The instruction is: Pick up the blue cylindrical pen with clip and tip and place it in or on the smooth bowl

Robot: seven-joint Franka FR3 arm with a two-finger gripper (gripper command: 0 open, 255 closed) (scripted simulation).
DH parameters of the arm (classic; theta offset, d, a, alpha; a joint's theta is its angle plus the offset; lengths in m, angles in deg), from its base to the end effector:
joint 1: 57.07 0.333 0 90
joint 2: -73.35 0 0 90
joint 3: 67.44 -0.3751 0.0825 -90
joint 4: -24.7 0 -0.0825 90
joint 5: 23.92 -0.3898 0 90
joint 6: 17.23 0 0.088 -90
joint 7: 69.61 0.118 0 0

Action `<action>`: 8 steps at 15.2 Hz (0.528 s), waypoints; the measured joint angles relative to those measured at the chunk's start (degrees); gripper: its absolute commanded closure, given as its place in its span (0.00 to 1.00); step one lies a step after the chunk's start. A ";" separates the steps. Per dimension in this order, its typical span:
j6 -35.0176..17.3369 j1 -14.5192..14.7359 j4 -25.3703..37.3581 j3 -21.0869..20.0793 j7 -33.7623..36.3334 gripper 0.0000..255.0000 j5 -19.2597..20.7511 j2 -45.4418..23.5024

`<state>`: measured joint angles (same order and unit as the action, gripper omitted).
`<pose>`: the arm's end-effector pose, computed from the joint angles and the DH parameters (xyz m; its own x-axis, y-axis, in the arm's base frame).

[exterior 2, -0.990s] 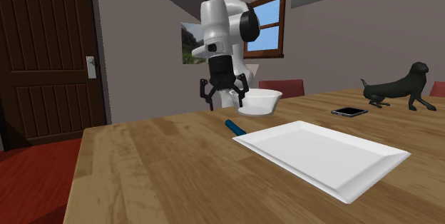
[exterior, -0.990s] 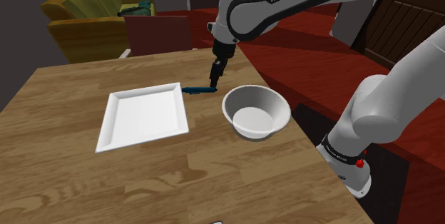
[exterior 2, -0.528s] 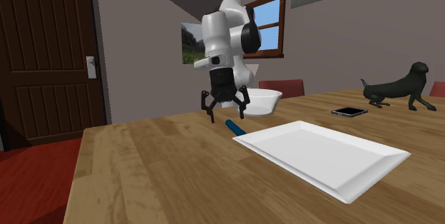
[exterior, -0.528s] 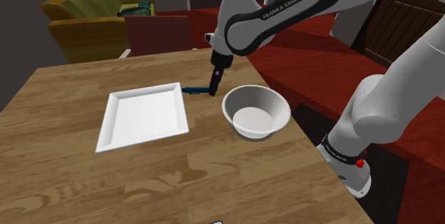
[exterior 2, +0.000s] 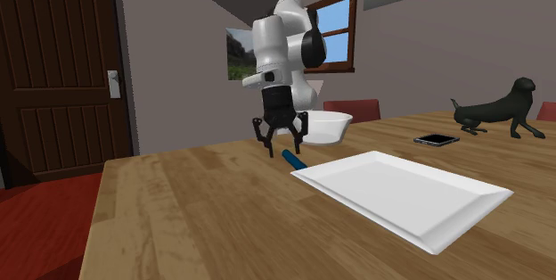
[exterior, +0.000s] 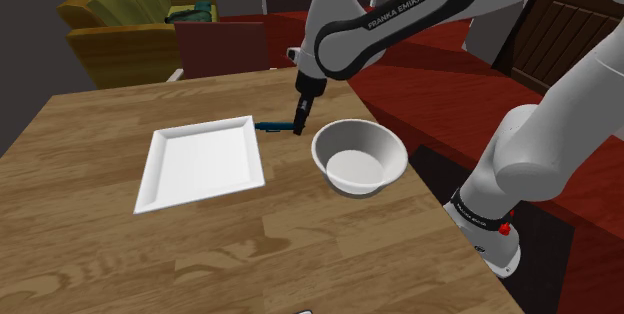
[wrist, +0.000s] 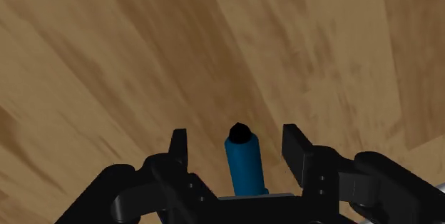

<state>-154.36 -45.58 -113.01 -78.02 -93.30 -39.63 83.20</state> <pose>0.4443 0.1870 0.4392 0.8077 0.5530 0.2043 0.5803 -0.8069 -0.1101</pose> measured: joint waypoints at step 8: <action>0.21 -0.07 0.46 0.07 0.00 1.00 0.08 -0.07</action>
<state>-154.14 -45.65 -112.55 -77.95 -93.31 -39.55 83.14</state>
